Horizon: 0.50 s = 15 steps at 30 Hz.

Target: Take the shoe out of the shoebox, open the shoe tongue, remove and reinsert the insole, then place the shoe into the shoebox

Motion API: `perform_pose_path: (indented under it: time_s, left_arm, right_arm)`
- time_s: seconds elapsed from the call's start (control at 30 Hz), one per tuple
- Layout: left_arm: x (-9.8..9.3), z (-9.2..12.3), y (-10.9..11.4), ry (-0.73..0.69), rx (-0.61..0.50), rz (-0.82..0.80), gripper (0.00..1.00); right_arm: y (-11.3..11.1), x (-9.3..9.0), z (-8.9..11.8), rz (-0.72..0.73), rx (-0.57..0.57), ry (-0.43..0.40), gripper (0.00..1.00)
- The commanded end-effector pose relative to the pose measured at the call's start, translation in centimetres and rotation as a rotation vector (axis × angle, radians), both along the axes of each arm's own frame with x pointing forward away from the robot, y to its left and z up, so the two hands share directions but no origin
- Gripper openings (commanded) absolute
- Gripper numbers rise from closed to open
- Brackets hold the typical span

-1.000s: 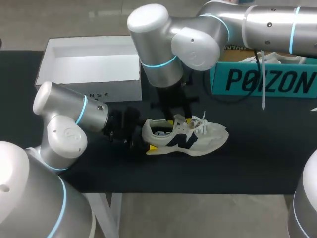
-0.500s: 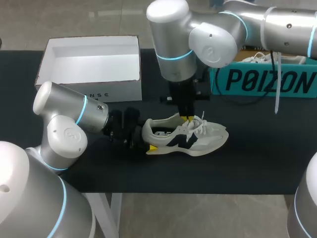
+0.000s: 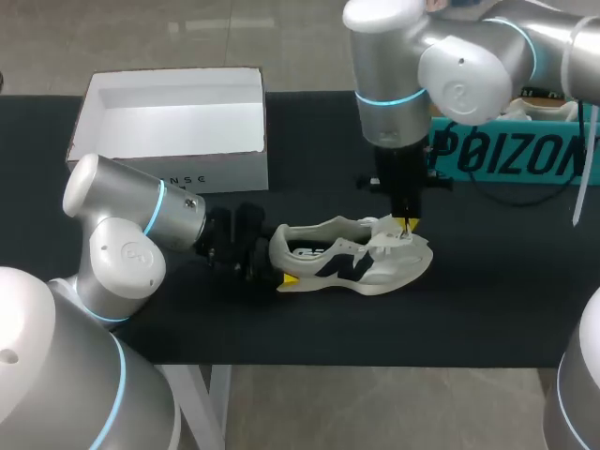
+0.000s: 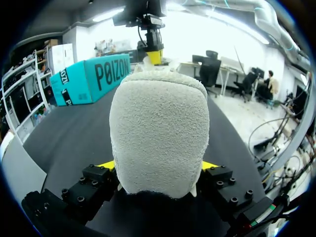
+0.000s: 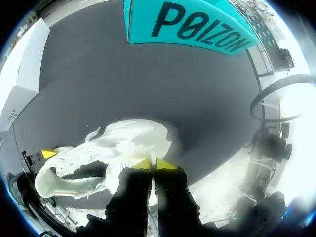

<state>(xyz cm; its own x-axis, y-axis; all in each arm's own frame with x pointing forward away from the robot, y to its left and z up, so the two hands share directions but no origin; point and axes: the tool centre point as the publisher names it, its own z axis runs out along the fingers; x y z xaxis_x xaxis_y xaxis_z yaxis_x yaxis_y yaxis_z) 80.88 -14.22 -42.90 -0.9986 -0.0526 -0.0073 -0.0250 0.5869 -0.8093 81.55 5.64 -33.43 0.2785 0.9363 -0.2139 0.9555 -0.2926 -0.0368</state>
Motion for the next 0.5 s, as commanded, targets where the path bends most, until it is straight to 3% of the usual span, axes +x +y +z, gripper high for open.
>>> perform_pose_path:
  time_s: [0.03,0.3,0.47,0.5]
  left_arm:
    - [0.0,-0.2,0.0,-0.001,0.001,0.001,0.0]
    - [0.0,-0.2,0.0,-0.001,0.001,0.001,0.0]
    - [0.0,-0.2,0.0,-0.001,0.001,0.001,0.0]
    - [0.0,-0.2,0.0,-0.001,0.001,0.001,0.0]
  right_arm:
    - [-1.1,0.7,-1.6,-0.01,0.049,0.0,0.0]
    - [-1.2,1.0,-4.4,-0.042,0.06,0.042,0.0]
    - [-1.0,0.9,-4.8,-0.046,0.062,0.056,0.0]
    - [-1.0,0.9,-4.5,-0.046,0.063,0.054,0.1]
